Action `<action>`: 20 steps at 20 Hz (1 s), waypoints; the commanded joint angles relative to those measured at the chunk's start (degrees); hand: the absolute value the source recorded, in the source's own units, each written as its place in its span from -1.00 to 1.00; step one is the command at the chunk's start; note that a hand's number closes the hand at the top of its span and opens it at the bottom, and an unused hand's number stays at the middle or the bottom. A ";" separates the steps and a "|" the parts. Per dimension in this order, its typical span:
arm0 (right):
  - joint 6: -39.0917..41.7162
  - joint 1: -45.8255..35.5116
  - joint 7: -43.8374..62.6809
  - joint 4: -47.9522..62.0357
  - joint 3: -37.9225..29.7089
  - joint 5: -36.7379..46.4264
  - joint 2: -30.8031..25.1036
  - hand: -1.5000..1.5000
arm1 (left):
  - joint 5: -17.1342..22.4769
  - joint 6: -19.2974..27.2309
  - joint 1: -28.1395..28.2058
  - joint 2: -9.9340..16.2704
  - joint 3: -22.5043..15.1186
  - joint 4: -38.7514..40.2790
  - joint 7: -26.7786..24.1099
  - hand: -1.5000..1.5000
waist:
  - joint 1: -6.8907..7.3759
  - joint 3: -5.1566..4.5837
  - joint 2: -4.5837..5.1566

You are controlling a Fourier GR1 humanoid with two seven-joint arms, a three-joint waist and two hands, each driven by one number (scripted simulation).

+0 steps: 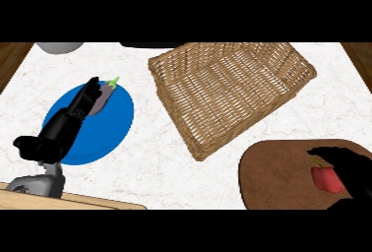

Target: Pick the bell pepper from the cutting board and place it in the basket

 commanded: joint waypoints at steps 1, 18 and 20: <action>-3.07 2.20 0.31 3.36 3.82 4.66 0.99 1.00 | -0.56 0.75 -1.02 -1.20 -0.66 0.02 1.46 0.00 | -0.12 0.80 0.32; -0.06 -5.61 24.72 -0.75 8.92 8.69 16.17 1.00 | -0.75 -0.50 -0.51 -1.49 -1.68 -1.72 1.06 0.00 | 3.21 0.84 1.60; 0.12 -7.86 30.44 -1.06 9.94 8.51 16.29 1.00 | -0.64 -0.75 -0.82 -1.93 -2.31 -1.82 1.24 0.00 | 4.16 0.90 1.54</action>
